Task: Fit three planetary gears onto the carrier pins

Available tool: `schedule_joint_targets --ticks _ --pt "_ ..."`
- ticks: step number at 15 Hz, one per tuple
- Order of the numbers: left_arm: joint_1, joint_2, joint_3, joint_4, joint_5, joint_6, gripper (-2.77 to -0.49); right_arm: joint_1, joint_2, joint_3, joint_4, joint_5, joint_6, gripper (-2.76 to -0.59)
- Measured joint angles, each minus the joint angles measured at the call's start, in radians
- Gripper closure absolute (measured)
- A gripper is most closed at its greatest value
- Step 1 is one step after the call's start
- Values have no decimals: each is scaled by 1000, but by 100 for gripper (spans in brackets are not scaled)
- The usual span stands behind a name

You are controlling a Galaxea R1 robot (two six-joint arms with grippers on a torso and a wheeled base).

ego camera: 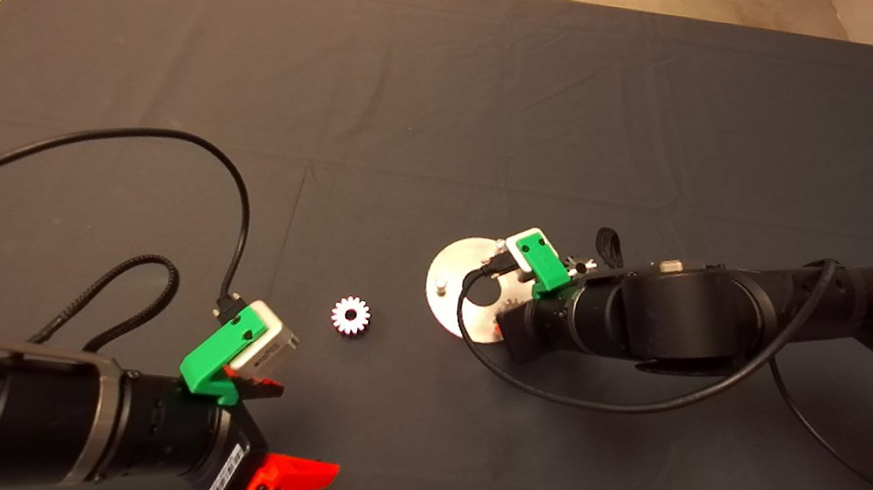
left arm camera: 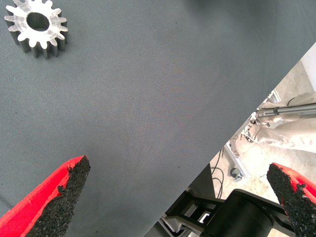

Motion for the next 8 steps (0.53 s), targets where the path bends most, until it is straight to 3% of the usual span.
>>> schedule_joint_targets --ticks 4,8 --pt "0 -2 0 0 0 0 -262 0 -1 9 0 -4 0 -116" --pt "0 -2 0 0 0 0 -262 1 -1 15 0 -3 0 -131"
